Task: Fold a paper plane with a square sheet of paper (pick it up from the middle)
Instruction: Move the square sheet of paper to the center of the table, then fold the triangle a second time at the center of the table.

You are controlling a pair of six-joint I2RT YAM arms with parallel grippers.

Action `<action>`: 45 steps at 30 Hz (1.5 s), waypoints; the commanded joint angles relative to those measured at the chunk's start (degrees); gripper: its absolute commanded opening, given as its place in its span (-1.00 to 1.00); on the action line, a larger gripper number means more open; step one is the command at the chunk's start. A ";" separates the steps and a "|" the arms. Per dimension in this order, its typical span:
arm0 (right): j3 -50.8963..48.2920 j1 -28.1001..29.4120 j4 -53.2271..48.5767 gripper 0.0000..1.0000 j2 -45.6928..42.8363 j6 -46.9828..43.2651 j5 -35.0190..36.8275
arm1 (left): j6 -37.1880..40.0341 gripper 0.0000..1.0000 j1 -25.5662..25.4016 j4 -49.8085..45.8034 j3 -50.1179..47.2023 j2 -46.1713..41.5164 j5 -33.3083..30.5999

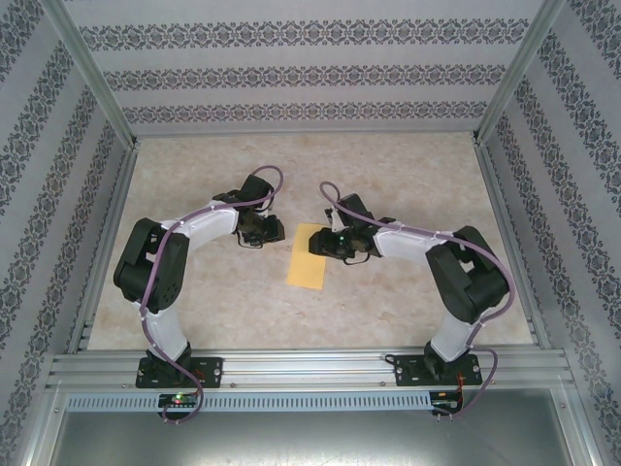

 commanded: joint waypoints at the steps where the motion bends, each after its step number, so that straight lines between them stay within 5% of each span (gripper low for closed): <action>1: 0.32 0.54 1.10 -0.19 2.41 1.32 -0.59 | -0.34 -0.33 0.76 0.87 -0.04 -0.20 0.60; 19: -1.43 -2.45 -7.38 -0.21 0.97 -12.11 -3.09 | -0.54 -0.32 0.77 1.12 -0.38 -0.62 1.46; 45: -7.41 -2.68 4.55 -0.16 -7.14 -0.49 -0.50 | -2.52 -0.31 0.76 0.31 0.40 -0.93 1.38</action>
